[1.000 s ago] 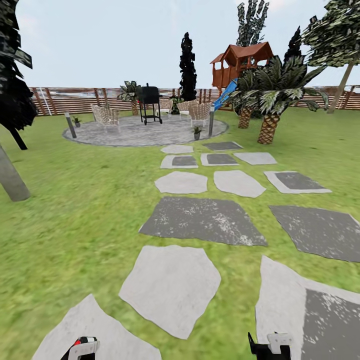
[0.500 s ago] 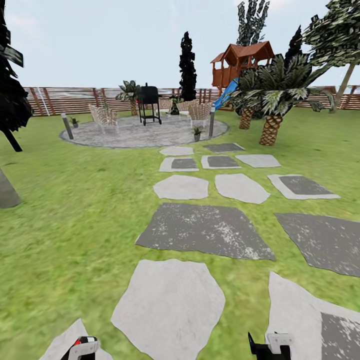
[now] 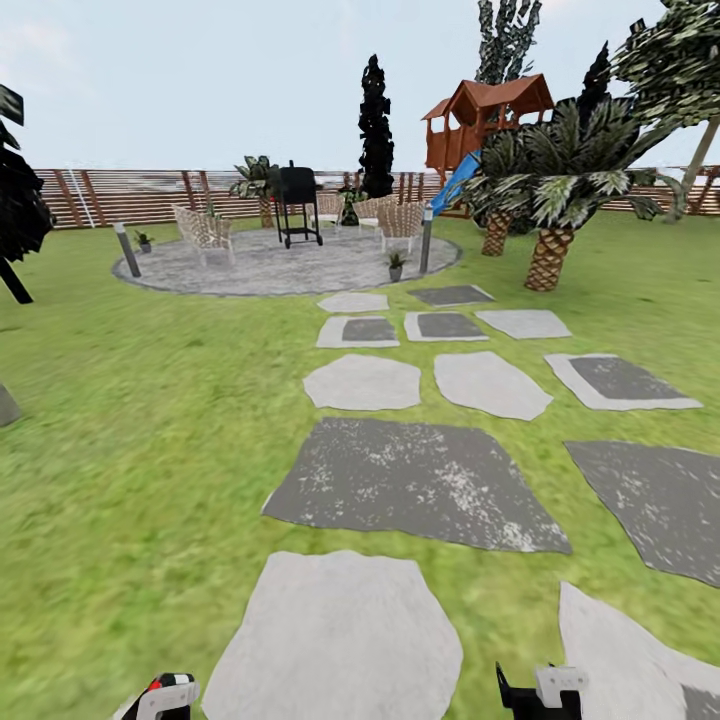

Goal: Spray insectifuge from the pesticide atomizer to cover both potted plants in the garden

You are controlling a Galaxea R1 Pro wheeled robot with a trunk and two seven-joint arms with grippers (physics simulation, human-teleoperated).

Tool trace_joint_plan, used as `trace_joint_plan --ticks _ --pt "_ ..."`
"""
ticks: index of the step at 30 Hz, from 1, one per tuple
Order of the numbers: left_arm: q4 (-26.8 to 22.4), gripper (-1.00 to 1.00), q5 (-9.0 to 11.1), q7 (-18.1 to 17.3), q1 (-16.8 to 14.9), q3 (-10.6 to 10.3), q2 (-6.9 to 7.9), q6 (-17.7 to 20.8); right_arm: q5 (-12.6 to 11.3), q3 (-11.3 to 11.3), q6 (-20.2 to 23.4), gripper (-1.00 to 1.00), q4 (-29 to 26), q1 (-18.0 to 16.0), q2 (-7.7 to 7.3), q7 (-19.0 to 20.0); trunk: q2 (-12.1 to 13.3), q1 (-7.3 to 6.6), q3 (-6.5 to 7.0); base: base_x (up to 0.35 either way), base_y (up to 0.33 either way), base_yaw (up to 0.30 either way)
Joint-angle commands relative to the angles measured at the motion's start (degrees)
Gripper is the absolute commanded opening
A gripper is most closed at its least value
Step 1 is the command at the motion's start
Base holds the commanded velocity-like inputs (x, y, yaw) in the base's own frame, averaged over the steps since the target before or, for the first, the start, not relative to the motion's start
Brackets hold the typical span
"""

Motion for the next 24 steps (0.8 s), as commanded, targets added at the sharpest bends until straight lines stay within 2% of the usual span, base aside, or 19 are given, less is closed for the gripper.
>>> trace_joint_plan --ticks 1,24 --pt "0.05 -1.0 0.0 0.06 -0.03 0.02 0.0 -0.19 0.03 0.01 -0.16 1.0 0.04 -0.03 0.0 -0.02 -0.02 0.02 -0.05 0.34 0.0 0.0" --pt "0.05 -1.0 0.0 0.06 -0.03 0.02 0.0 -0.1 0.03 0.01 -0.16 1.0 0.04 -0.03 0.01 -0.02 -0.02 0.02 -0.05 0.34 0.0 0.0"
